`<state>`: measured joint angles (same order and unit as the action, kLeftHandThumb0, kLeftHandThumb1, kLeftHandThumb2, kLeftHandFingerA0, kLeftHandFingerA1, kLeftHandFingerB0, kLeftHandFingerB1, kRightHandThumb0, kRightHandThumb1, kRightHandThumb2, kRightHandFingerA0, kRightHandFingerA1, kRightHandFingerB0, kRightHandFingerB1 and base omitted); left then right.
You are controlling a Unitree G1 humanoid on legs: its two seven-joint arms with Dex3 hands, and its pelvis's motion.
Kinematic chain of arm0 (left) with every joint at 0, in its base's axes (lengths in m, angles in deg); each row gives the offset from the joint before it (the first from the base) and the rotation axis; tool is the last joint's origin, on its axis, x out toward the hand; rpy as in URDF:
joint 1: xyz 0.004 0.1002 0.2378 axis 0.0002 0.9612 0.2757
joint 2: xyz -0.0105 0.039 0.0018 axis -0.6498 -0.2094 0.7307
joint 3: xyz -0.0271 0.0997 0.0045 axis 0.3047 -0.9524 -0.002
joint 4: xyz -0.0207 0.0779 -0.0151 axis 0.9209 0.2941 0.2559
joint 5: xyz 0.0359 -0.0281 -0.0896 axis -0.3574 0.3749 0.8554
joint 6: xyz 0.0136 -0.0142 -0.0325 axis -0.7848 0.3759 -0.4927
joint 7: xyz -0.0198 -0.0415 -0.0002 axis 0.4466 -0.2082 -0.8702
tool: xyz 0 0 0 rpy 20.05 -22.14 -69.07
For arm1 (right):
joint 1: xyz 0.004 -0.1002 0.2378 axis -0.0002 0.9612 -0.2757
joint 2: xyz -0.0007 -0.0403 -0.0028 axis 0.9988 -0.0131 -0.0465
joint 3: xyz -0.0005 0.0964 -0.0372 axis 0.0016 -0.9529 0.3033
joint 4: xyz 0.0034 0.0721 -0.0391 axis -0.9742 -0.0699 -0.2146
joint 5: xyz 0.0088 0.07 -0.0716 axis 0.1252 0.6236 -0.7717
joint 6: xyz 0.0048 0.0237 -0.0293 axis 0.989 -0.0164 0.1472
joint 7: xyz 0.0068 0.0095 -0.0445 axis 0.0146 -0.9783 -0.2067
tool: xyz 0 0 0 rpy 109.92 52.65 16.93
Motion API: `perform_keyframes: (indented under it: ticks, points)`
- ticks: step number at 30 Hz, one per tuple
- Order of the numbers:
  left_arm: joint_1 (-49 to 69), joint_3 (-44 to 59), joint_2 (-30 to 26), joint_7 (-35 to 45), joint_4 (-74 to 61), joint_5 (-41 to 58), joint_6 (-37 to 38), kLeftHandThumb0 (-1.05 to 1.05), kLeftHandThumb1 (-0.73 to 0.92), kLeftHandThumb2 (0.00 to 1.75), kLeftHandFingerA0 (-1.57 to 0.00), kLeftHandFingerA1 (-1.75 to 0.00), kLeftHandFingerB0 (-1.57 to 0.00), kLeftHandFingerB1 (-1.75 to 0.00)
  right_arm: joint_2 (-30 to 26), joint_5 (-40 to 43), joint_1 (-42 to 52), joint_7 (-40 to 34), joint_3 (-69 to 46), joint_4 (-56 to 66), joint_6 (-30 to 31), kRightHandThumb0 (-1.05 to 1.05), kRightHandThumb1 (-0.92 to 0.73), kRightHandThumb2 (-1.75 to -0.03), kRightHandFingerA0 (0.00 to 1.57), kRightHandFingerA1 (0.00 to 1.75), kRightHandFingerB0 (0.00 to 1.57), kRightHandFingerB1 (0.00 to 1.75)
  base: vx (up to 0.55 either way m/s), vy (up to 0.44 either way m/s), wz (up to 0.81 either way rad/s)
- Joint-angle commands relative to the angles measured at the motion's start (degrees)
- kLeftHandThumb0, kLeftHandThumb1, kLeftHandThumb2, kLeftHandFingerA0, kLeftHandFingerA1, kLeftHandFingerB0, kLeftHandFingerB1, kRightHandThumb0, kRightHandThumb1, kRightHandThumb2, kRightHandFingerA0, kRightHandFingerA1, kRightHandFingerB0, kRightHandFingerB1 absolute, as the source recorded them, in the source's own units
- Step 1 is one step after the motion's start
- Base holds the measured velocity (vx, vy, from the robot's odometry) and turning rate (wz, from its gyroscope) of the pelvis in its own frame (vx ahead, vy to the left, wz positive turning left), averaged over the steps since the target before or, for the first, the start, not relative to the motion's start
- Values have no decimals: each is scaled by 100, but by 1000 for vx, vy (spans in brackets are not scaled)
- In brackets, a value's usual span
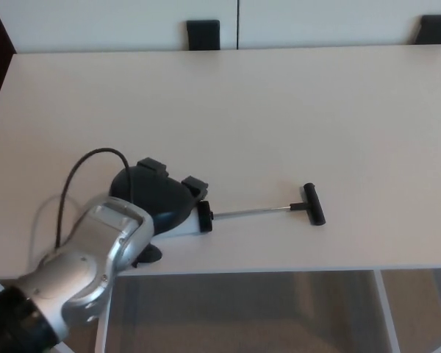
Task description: The robot walks towards a desk on which an air pump is kept in the middle. It lifts it up and holds it with its left hand and uses its right hand to compress it by pushing its handle inwards.
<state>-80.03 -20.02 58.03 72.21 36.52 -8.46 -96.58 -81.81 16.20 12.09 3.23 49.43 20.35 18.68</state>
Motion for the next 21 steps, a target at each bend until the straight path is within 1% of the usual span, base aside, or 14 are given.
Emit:
perform_keyframes:
  ticks: [1, 2, 4, 5, 7, 8, 9, 12, 13, 15, 16, 18, 19, 21]
  points:
    - [-2, -82, 409, -182, 533, -273, 93, -31, 35, 90, 0, -46, 0, -46, -88, -38, -15, -128, -22, 47, -89, -61, -61, -59, 48, 42, 25, 31, 0, 0, 0]
    - [-52, -235, 550, -288, 752, -459, 98, -35, 56, 57, -75, -44, -25, -30, -69, -37, -22, -144, -12, 84, -87, -60, -62, -60, 48, 42, 25, 30, 0, 0, 0]
    - [-85, -340, 644, -366, 906, -596, 106, -35, 56, 57, -75, -44, -25, -30, -55, -38, -25, -151, -3, 109, -90, -60, -62, -60, 48, 42, 25, 30, 0, 0, 0]
    - [-145, -510, 780, -536, 1227, -793, 149, -27, 50, 55, -86, -65, -65, -42, -21, -58, -14, -177, 26, 163, -109, -62, -65, -60, 51, 42, 27, 31, 0, 0, 0]
    - [-192, -605, 880, -676, 1493, -887, 195, -27, 50, 55, -86, -65, -65, -42, 5, -75, 2, -213, 47, 213, -115, -62, -65, -60, 51, 42, 27, 31, 0, 0, 0]
    - [-202, -616, 957, -810, 1673, -858, 258, -22, 48, 54, -78, -102, -70, -46, 10, -77, -1, -230, 55, 251, -103, -62, -64, -60, 51, 42, 27, 30, 0, 0, 0]
    - [-212, -603, 1047, -969, 1874, -805, 333, -22, 48, 54, -78, -102, -70, -46, 9, -72, -5, -247, 63, 293, -83, -62, -64, -60, 51, 42, 27, 30, 0, 0, 0]
    - [-194, -512, 1065, -1418, 2018, -736, 515, -19, 50, 54, -77, -101, -67, -47, 0, -41, -58, -281, 58, 358, -32, -61, -63, -59, 52, 42, 27, 31, 0, 0, 0]
    - [-175, -490, 1051, -1588, 2038, -747, 571, -19, 52, 55, -69, -121, -68, -49, 1, -13, -66, -278, 52, 383, 8, -60, -63, -59, 52, 42, 27, 31, 0, 0, 0]
    - [-158, -467, 1047, -1765, 2079, -777, 632, -19, 52, 55, -69, -121, -68, -49, 5, 20, -67, -276, 49, 414, 54, -60, -63, -59, 52, 42, 27, 31, 0, 0, 0]
    - [-136, -442, 1026, -2001, 2099, -830, 643, -27, 71, 61, -68, -136, -71, -74, -10, -14, -72, -291, 74, 456, 48, -63, -63, -59, 51, 41, 26, 30, 0, 0, 0]
    - [-115, -409, 1010, -2282, 2143, -893, 659, -27, 71, 61, -68, -136, -71, -74, -29, -64, -77, -315, 107, 509, 34, -63, -63, -59, 51, 41, 26, 30, 0, 0, 0]
    - [-98, -385, 932, -2316, 2066, -900, 711, -21, 56, 57, -68, -129, -74, -57, 24, -29, -9, -321, 114, 678, 30, -63, -63, -60, 51, 42, 28, 31, 0, 0, 0]
    - [-78, -353, 825, -2316, 1961, -895, 800, -21, 56, 57, -68, -129, -74, -57, 110, 39, 104, -332, 119, 937, 42, -63, -63, -60, 51, 42, 28, 31, 0, 0, 0]
